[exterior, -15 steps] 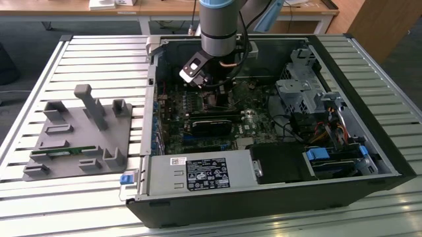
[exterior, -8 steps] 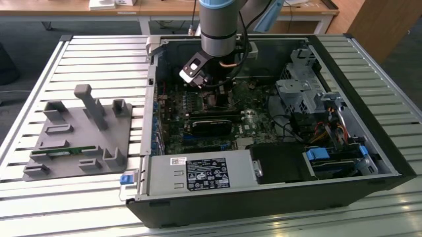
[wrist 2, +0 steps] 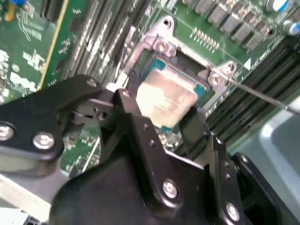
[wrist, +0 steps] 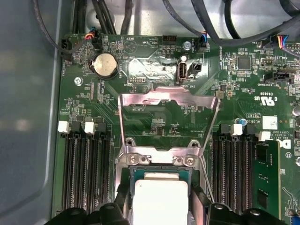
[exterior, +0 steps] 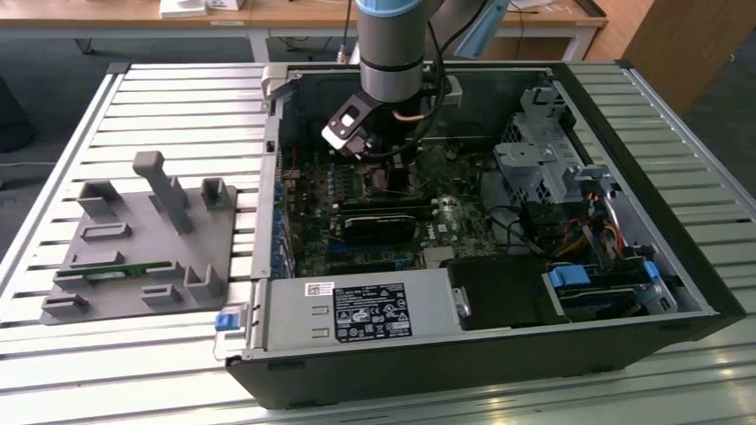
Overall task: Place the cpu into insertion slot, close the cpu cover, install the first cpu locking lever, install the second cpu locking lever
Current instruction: 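Place the cpu into insertion slot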
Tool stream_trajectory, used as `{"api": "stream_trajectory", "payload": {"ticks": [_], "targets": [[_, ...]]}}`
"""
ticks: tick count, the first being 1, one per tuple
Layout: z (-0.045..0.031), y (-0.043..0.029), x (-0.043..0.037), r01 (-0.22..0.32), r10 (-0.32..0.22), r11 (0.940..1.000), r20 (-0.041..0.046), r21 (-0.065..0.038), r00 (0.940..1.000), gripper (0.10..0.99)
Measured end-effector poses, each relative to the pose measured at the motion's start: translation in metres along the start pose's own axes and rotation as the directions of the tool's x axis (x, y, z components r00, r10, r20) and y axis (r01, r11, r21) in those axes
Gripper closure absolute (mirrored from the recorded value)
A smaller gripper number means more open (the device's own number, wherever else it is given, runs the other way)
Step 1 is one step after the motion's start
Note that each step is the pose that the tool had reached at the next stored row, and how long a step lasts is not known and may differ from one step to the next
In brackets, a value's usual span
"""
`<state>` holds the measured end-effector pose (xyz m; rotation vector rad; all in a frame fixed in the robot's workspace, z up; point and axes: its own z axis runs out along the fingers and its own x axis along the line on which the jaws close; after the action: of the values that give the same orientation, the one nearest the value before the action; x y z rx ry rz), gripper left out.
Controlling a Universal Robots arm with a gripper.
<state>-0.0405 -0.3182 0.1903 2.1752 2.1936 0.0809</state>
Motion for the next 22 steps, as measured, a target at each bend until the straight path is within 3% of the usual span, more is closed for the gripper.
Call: {"api": "stream_trajectory", "payload": {"ticks": [3, 9, 10, 11, 13, 14, 16, 17, 19, 22], "targets": [[-0.0013, 0.0, -0.0001, 0.0, 0.0, 1.0, 0.0004, 0.0, 1.0, 0.467], [-0.0124, 0.0009, 0.0, 0.0, 0.0, 1.0, -0.0001, 0.0, 1.0, 0.486], [-0.0137, 0.001, 0.0, 0.0, 0.0, 1.0, -0.0002, 0.0, 1.0, 0.545], [-0.015, 0.0012, 0.0, 0.0, 0.0, 1.0, -0.0002, 0.0, 1.0, 0.545], [-0.0174, 0.0014, 0.0, 0.0, 0.0, 1.0, -0.0002, 0.0, 1.0, 0.667], [-0.0183, 0.0015, 0.0, 0.0, 0.0, 1.0, -0.0002, 0.0, 1.0, 0.667], [-0.0193, 0.0016, 0.0, 0.0, 0.0, 1.0, -0.0002, 0.001, 1.0, 0.784], [-0.0196, 0.0016, 0.0, 0.0, 0.0, 1.0, -0.0003, 0.001, 1.0, 0.784], [-0.0202, 0.0017, 0.0, 0.0, 0.0, 1.0, -0.0001, 0.001, 1.0, 0.898], [-0.0214, 0.0017, 0.0, 0.0, 0.0, 1.0, -0.0002, 0.001, 1.0, 0.961]]}}
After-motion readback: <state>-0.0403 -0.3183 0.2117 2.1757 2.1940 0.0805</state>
